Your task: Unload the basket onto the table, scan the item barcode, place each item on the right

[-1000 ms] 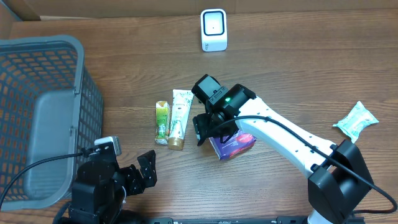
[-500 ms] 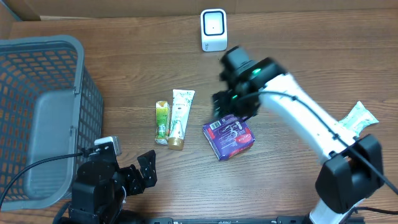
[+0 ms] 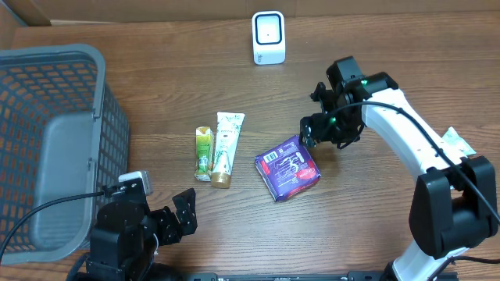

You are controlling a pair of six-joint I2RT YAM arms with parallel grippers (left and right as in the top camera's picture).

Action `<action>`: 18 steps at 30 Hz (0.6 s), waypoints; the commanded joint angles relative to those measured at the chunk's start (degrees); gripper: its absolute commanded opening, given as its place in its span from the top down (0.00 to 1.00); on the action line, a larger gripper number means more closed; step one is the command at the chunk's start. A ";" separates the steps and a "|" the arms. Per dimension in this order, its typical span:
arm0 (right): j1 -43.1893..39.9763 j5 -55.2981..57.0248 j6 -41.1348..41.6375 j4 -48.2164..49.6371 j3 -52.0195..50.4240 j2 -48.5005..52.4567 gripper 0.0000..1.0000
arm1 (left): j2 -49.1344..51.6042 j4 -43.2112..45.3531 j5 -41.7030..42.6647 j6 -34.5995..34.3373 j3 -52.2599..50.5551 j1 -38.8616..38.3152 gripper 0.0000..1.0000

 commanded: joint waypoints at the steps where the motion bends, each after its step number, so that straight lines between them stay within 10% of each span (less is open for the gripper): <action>1: -0.04 -9.97 -4.59 3.45 -3.61 0.44 0.08 | -0.33 0.04 -0.74 0.09 -0.17 -0.02 0.01; 18: 0.61 -16.15 -4.52 11.34 -12.59 3.72 0.09 | -0.33 0.04 -0.74 0.09 -0.17 -0.02 0.00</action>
